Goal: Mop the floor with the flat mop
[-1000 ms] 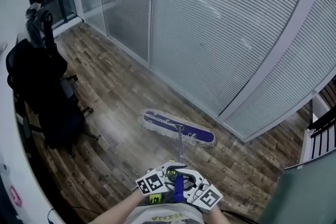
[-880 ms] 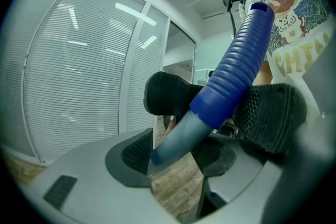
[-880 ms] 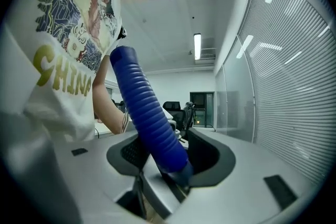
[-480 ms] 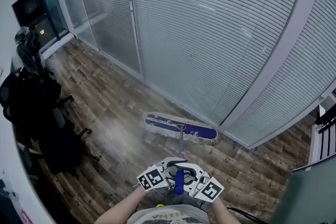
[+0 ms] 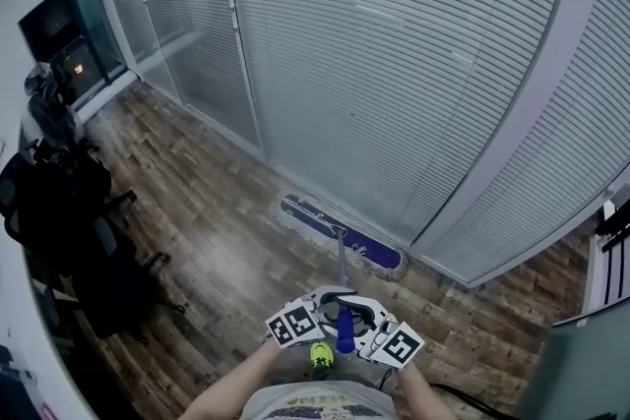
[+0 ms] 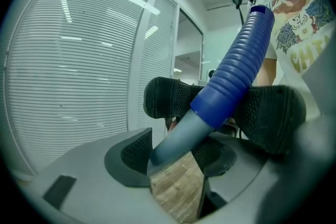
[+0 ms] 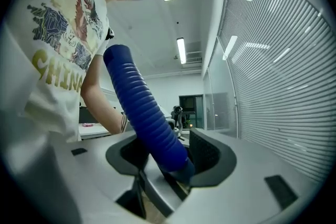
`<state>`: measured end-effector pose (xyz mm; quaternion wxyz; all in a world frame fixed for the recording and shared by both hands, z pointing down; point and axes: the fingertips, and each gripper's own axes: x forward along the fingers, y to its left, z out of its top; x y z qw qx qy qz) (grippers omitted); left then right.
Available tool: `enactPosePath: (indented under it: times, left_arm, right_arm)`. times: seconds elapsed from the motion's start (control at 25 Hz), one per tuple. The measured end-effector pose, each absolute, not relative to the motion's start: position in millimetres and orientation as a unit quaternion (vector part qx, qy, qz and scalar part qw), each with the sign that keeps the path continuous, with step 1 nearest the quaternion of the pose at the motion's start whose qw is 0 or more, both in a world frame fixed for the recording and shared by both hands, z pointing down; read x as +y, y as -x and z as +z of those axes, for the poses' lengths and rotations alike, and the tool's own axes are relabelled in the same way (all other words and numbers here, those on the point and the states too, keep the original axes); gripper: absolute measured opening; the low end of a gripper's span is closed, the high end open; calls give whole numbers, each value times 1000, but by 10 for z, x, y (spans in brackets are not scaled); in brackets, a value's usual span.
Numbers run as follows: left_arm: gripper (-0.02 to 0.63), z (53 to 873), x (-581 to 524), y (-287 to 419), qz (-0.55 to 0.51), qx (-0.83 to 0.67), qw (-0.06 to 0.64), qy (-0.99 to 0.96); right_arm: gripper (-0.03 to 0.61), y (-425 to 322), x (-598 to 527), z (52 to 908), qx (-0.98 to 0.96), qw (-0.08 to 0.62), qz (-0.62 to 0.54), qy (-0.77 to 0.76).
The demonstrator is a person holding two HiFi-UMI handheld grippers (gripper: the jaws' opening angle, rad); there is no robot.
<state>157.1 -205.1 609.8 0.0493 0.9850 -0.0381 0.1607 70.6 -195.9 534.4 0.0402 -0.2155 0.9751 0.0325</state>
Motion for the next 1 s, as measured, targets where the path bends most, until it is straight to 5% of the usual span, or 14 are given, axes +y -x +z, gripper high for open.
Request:
enactPosePath:
  times: [0.48, 1.0]
  left_arm:
    - [215, 6031, -1466, -1238, 156, -70, 73, -983]
    - [219, 6147, 864, -286, 137, -120, 85, -980]
  right_arm:
    - [218, -399, -1342, 5341, 979, 17, 9, 201]
    - [222, 558, 1067, 5445, 988, 7, 27, 154]
